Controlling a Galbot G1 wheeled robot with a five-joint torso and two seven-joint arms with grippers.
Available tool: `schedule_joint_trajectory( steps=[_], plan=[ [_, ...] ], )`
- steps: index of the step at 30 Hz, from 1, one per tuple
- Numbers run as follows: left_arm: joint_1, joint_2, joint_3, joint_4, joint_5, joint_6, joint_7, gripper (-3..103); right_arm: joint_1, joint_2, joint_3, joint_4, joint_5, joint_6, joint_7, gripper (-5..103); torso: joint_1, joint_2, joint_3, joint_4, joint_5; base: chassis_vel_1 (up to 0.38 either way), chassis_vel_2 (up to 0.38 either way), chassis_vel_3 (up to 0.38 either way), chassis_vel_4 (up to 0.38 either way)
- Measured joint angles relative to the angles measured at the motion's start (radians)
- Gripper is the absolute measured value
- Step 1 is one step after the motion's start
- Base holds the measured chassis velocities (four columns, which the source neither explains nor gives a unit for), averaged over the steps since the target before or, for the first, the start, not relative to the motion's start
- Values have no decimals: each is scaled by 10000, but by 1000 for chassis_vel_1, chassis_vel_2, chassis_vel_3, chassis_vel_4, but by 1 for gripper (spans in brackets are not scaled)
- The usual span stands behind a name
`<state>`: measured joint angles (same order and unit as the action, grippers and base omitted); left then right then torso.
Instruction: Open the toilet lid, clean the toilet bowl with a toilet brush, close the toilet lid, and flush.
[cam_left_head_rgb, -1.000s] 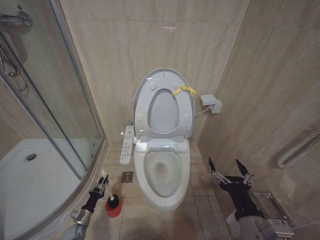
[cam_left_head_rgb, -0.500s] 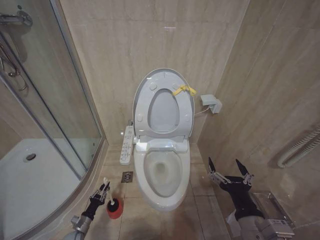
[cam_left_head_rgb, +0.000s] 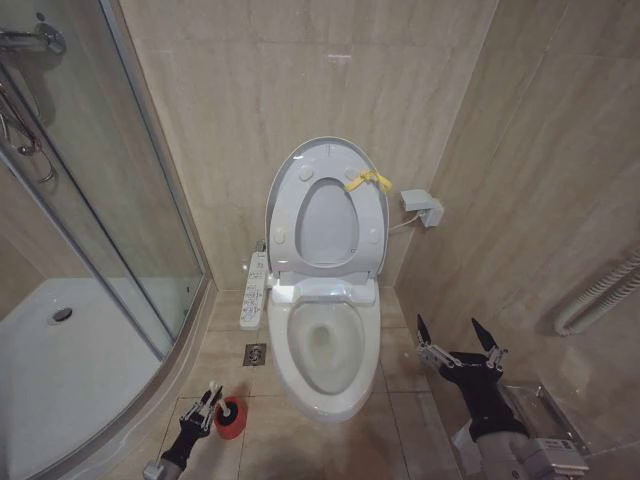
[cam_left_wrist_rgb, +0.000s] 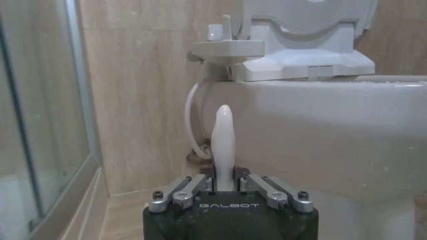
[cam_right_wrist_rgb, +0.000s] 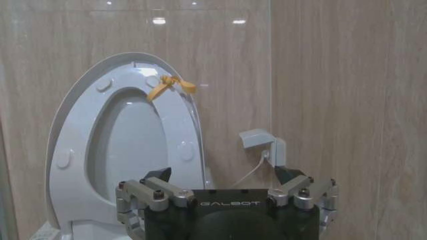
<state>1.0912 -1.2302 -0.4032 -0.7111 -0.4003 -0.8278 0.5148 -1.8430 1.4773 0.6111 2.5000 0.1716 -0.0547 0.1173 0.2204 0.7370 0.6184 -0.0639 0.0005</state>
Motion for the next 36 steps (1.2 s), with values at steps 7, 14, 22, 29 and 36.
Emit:
schedule_joint_trajectory(
  steps=[7,14,22,29,36],
  plan=[
    [508,67,-32,-639,-773,111,-252,19,0,1,2,0,-1,0,7,100,3,-4,5,-6,-13,0,0,0,0],
    [598,163,-143,-977,-729,112,-282,32,0,0,0,0,0,0,0,100,4,-4,4,-2,-10,0,0,0,0],
    [1772,328,-837,-3567,-922,130,-1043,58,0,0,0,0,0,0,0,100,4,-4,3,-1,-8,0,0,0,0],
    [3516,451,-2096,-8387,-1370,1439,-2986,85,0,1,0,-1,0,0,2,100,2,-3,2,-5,3,0,0,0,0],
    [6290,259,-2426,-13770,-1526,5275,-5991,100,0,1,0,1,0,1,0,100,2,-2,2,4,-4,0,0,0,0]
  ],
)
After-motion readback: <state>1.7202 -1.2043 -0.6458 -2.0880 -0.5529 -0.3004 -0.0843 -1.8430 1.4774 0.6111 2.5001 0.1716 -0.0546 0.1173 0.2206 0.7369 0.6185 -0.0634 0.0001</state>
